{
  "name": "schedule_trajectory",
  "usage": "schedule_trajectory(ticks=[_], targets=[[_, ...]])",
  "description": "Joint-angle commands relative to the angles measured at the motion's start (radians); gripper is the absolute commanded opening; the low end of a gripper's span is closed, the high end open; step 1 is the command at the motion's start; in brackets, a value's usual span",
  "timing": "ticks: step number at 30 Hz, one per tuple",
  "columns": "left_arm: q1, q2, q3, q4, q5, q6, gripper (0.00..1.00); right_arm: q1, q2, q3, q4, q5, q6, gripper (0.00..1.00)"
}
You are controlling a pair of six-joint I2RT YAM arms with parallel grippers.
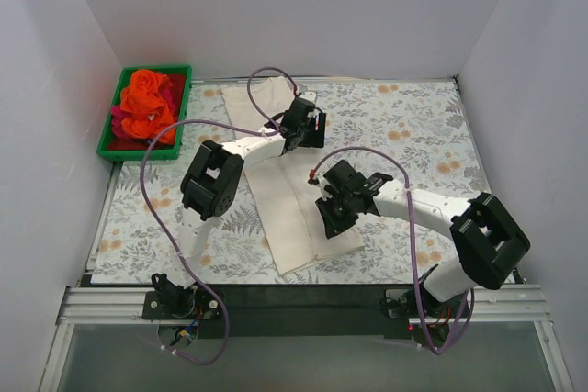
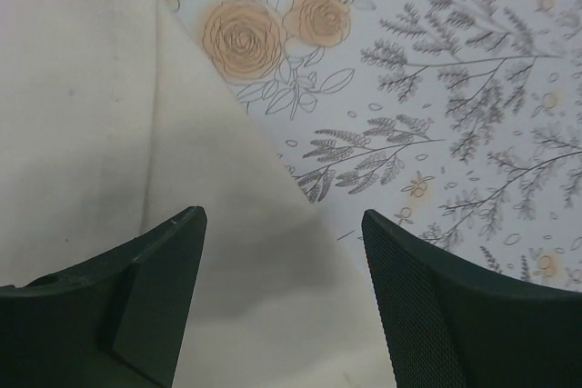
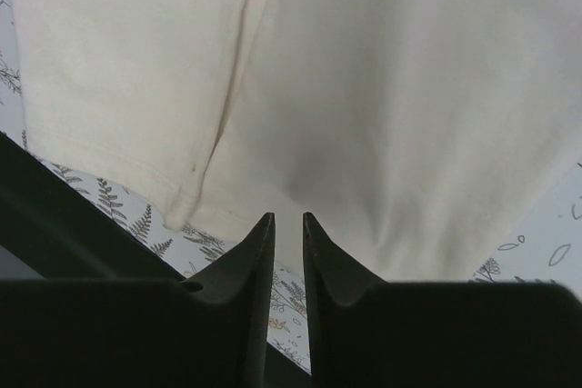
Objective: Fold and stack the t-shirts
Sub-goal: Fold the tshirt
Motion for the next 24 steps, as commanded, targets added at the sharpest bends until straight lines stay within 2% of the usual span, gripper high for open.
schedule_trajectory(ticks=[1,11,18,24], targets=[[-0.014,0.004,0.048,-0.013,0.014,-0.016,0.64,0.035,0.03,-0.009,0.034,-0.03,-0.017,0.22],[-0.029,0.119,0.082,-0.03,0.01,-0.036,0.64,0.104,0.124,-0.019,0.027,-0.044,-0.036,0.22],[-0.029,0.161,0.111,-0.042,-0.002,-0.033,0.64,0.214,0.185,0.0,-0.022,-0.07,-0.045,0.23],[-0.029,0.124,0.119,-0.051,0.008,-0.038,0.67,0.248,0.144,0.076,-0.082,0.071,-0.031,0.24]])
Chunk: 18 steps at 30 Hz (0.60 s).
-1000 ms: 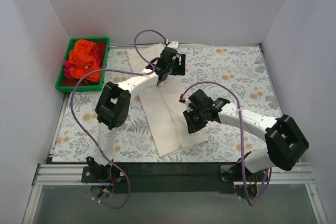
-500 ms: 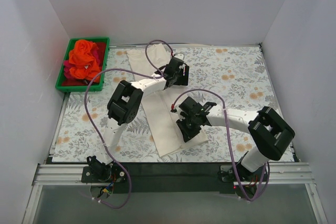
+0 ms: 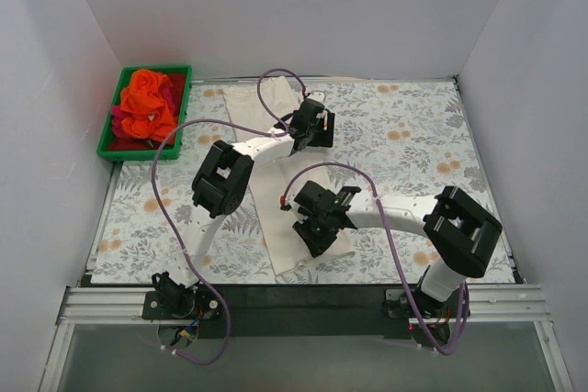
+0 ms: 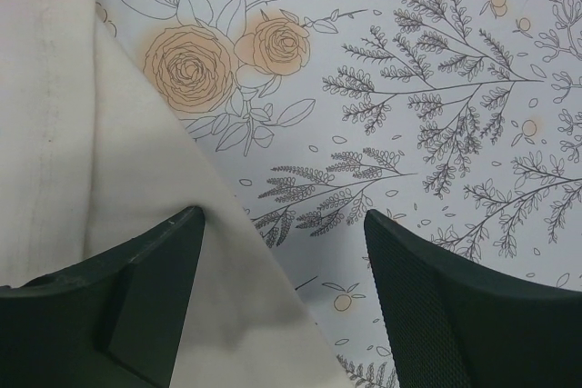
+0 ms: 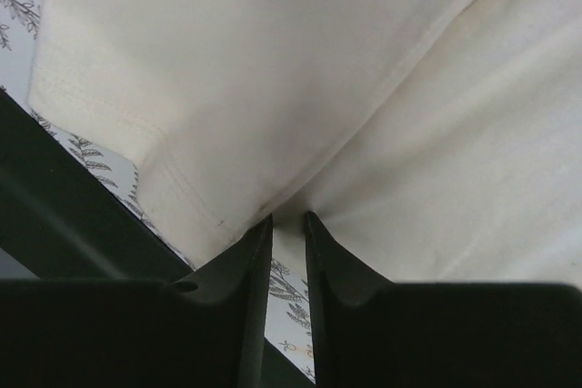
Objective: Fold and stack the t-shirts
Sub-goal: Fold the tshirt
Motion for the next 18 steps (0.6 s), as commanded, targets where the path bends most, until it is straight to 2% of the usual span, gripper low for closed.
schedule_trajectory(ticks=[1,3,7,10,14,17,18], targets=[[-0.003,-0.019,-0.006,-0.05,0.01,-0.012,0.68,0.017,-0.023,0.026,-0.117,0.101,0.014,0.26],[-0.002,-0.084,-0.009,-0.053,0.007,-0.012,0.7,0.011,-0.078,0.061,-0.139,0.135,0.02,0.3],[-0.002,-0.231,-0.027,-0.076,-0.021,-0.039,0.73,-0.023,-0.174,0.078,-0.192,0.213,0.046,0.44],[-0.002,-0.364,-0.069,-0.122,-0.073,-0.082,0.74,-0.085,-0.24,0.052,-0.217,0.248,0.069,0.48],[-0.002,-0.541,-0.193,-0.251,-0.157,-0.253,0.75,-0.228,-0.321,-0.019,-0.217,0.189,0.093,0.54],[-0.011,-0.709,-0.377,-0.329,-0.124,-0.358,0.75,-0.319,-0.362,-0.06,-0.212,0.178,0.097,0.55],[-0.02,-0.746,-0.479,-0.367,-0.122,-0.38,0.75,-0.345,-0.368,-0.068,-0.208,0.178,0.101,0.55]])
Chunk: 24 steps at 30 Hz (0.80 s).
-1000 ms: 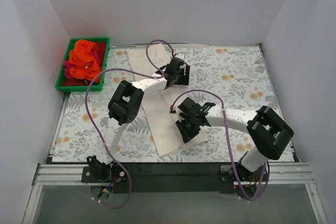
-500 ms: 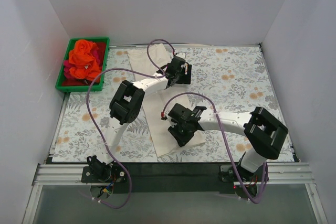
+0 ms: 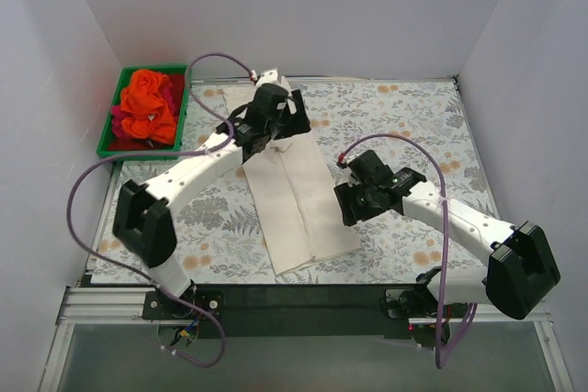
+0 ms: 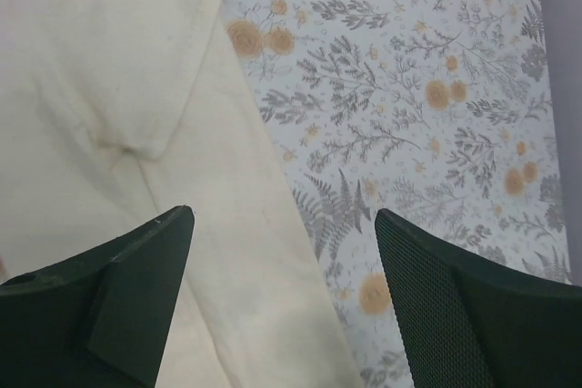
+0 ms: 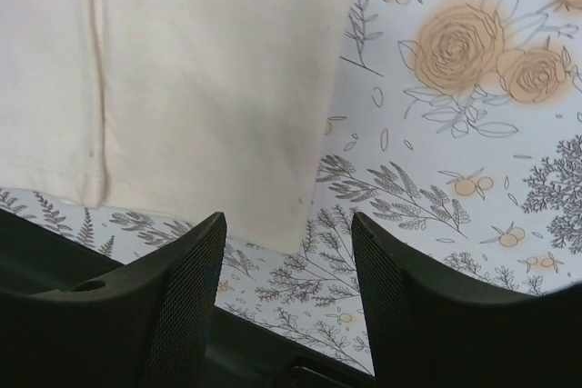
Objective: Fold and stack the t-shirts
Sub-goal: Fold the tshirt
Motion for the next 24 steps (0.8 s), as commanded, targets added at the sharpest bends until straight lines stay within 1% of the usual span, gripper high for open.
schedule_trajectory(ticks=[1,3,4,6,7,8,10,16,20,23,24], targets=[[-0.036,-0.158,-0.21,-0.185,-0.021,-0.16,0.75,-0.058,-0.031,-0.048,-0.021,-0.043,0.027,0.54],[-0.063,-0.244,-0.296,-0.28,-0.015,-0.235,0.74,-0.089,-0.043,-0.067,-0.004,-0.046,0.035,0.54],[-0.089,-0.267,-0.38,-0.308,-0.009,-0.261,0.73,-0.101,-0.049,-0.091,0.004,-0.051,0.044,0.52],[-0.114,-0.329,-0.454,-0.363,0.052,-0.342,0.7,-0.127,-0.066,-0.12,0.028,-0.071,0.058,0.51],[-0.138,-0.342,-0.518,-0.376,0.072,-0.366,0.69,-0.133,-0.071,-0.134,0.054,-0.089,0.062,0.49],[-0.152,-0.358,-0.541,-0.383,0.108,-0.387,0.68,-0.135,-0.074,-0.16,0.068,-0.095,0.069,0.49],[-0.18,-0.381,-0.589,-0.409,0.132,-0.442,0.65,-0.138,-0.077,-0.18,0.1,-0.121,0.081,0.47],[-0.208,-0.337,-0.608,-0.472,0.195,-0.472,0.61,-0.138,-0.072,-0.222,0.139,-0.135,0.087,0.44],[-0.24,-0.266,-0.608,-0.44,0.232,-0.475,0.6,-0.138,-0.059,-0.24,0.157,-0.143,0.089,0.42],[-0.263,-0.203,-0.594,-0.43,0.232,-0.469,0.6,-0.138,-0.054,-0.26,0.167,-0.138,0.093,0.41],[-0.267,-0.189,-0.594,-0.425,0.264,-0.467,0.6,-0.138,-0.052,-0.262,0.168,-0.138,0.093,0.42]])
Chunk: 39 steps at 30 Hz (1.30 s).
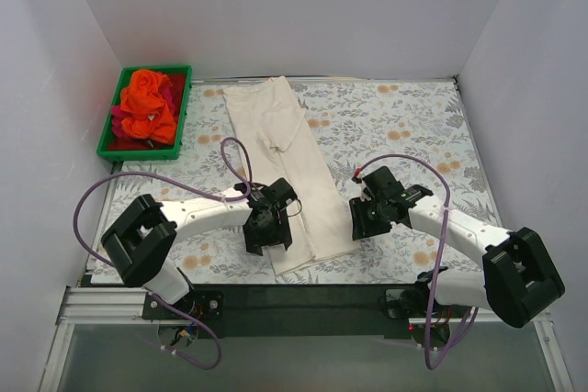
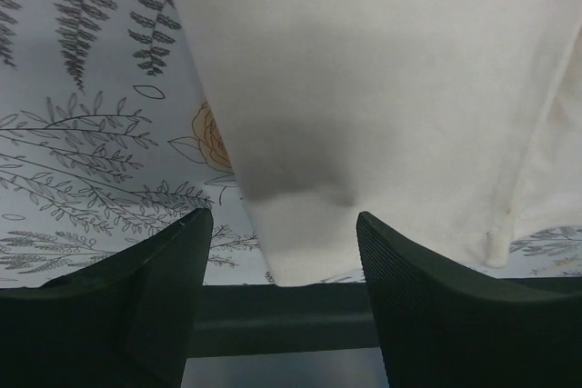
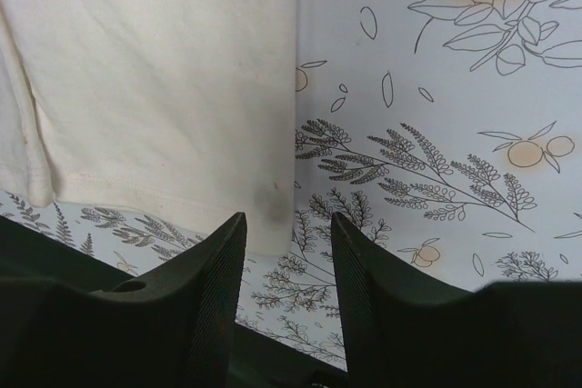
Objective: Fold and stack the t-shirts
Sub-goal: Fold the tshirt
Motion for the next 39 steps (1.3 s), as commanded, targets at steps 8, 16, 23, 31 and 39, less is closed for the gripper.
schedule_trajectory(ticks=[8,16,23,31,39], targets=[[-0.029,0.084,0.004,0.02,0.113,-0.018,0.5,-0.001,-0.001,-0.018,0.032,-0.002,0.015,0.41],[-0.032,0.076,-0.01,0.024,0.13,-0.01,0.5,-0.001,0.029,-0.029,0.032,-0.034,0.019,0.4],[-0.036,0.084,-0.022,0.041,0.163,0.011,0.53,-0.003,0.087,-0.042,0.029,-0.093,0.018,0.39],[-0.036,0.104,-0.043,0.056,0.194,0.039,0.04,0.005,0.143,-0.047,0.013,-0.151,0.001,0.14],[-0.038,-0.06,-0.098,-0.054,0.211,0.017,0.0,0.005,0.04,-0.033,-0.142,-0.108,-0.038,0.01]])
